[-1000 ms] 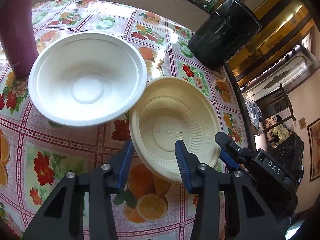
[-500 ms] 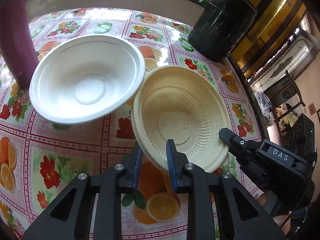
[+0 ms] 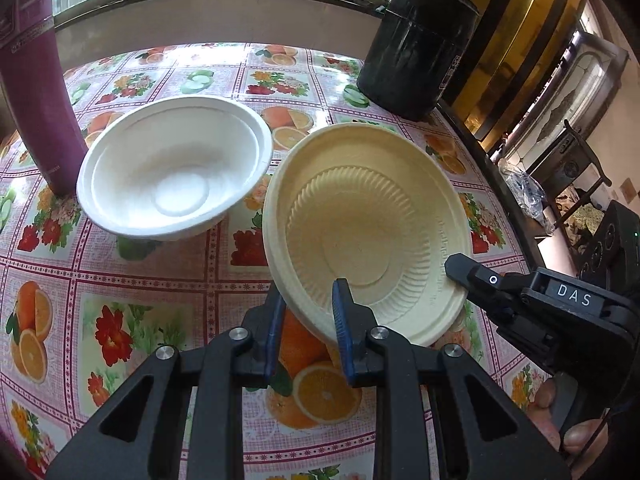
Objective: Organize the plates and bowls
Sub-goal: 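Carry the cream plate with both grippers toward the red plate stack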
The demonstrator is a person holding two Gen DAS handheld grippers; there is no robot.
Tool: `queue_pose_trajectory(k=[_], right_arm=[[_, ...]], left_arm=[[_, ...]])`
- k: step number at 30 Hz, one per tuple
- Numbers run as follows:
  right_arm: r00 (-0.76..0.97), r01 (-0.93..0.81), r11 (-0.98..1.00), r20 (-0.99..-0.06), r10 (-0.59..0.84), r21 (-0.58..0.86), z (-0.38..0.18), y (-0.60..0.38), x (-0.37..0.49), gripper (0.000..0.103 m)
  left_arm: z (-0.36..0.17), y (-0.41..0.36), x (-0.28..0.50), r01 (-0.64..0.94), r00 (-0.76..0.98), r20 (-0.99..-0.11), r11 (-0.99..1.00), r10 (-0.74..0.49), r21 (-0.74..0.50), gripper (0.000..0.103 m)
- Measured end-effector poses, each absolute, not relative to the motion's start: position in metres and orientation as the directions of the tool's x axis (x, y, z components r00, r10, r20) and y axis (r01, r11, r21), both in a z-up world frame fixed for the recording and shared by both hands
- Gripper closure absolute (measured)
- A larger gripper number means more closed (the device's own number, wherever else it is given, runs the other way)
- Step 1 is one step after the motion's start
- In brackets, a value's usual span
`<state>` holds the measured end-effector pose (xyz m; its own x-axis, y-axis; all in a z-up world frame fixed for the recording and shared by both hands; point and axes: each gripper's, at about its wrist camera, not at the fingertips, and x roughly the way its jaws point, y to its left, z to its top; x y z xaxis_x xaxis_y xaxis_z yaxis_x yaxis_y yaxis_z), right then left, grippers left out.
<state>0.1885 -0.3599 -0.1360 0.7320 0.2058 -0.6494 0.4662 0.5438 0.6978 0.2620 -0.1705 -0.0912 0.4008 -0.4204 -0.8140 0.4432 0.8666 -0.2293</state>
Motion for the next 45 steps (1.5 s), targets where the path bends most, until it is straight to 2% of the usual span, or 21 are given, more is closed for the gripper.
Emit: queue_pose_trajectory(k=[14, 27, 36, 45], right_arm=[[0.770, 0.324, 0.624, -0.582, 0.263, 0.711, -0.113, -0.303, 0.162, 0.094], [0.749, 0.110, 0.666, -0.502, 0.433, 0.738, -0.100, -0.202, 0.163, 0.094], [0.679, 0.007, 0.676, -0.500, 0.538, 0.737, -0.088, -0.124, 0.177, 0.093], [0.622, -0.067, 0.703, -0.522, 0.585, 0.708, -0.076, -0.063, 0.182, 0.093]], left_arm=[[-0.064, -0.117, 0.210, 0.441, 0.555, -0.732, 0.886, -0.396, -0.145, 0.082], [-0.040, -0.014, 0.164, 0.329, 0.711, -0.636, 0.941, -0.298, -0.073, 0.082], [-0.027, 0.053, 0.142, 0.230, 0.778, -0.588, 0.972, -0.219, -0.059, 0.082], [-0.028, 0.105, 0.128, 0.148, 0.803, -0.570, 0.985, -0.171, -0.086, 0.081]])
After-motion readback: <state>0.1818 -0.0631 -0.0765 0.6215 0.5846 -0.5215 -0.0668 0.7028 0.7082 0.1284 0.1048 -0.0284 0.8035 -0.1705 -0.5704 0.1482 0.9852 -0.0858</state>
